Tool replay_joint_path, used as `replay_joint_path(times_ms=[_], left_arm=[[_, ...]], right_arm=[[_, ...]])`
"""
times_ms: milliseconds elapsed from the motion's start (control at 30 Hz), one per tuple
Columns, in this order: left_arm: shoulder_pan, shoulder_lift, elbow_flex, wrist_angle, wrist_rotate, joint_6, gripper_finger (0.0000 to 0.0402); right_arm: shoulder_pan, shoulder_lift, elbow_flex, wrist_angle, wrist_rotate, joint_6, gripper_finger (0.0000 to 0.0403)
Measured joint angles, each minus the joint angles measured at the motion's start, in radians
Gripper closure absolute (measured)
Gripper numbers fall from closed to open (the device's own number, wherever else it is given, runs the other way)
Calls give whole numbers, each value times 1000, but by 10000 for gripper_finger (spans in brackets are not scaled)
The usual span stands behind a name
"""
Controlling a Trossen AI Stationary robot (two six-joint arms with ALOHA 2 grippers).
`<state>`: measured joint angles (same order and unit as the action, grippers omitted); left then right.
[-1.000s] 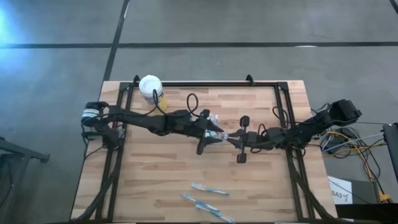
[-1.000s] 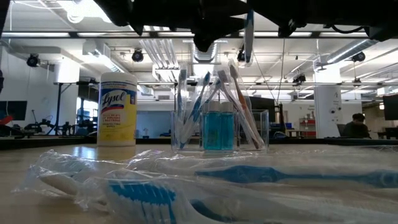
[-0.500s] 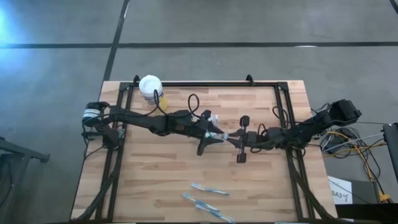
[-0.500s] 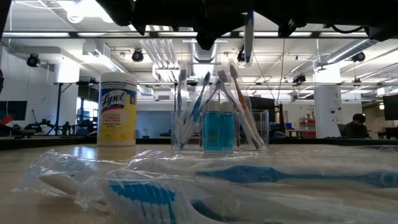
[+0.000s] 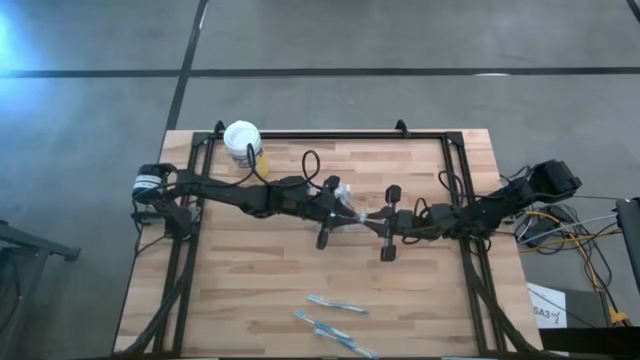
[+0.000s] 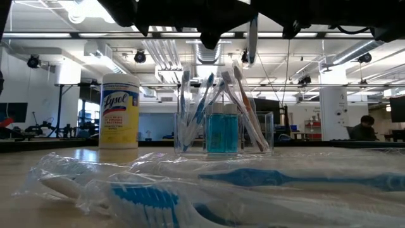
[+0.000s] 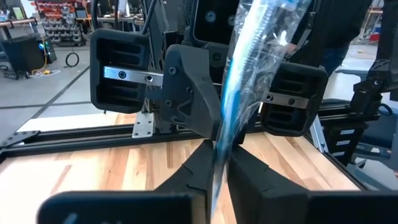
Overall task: Pick & Place toothbrushing station
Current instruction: Put the blue toothbrush into the left compartment of the transparent organizer
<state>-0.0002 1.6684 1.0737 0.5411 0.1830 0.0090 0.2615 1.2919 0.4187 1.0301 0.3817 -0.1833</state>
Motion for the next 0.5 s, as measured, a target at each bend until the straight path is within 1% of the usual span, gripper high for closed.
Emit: replay_joint_path(times_ms=[133, 233, 333, 500], left_arm=[[0, 0, 0, 0, 4, 28, 387], [0, 0, 0, -9, 9, 27, 388], [0, 0, 0, -19, 11, 24, 389], [-1, 0, 0, -25, 16, 25, 390]], right_arm=[[0, 0, 0, 1, 2, 3, 384], [0, 0, 0, 0, 2, 21, 373], [0, 0, 0, 1, 2, 23, 350], [0, 0, 0, 6, 7, 23, 296]])
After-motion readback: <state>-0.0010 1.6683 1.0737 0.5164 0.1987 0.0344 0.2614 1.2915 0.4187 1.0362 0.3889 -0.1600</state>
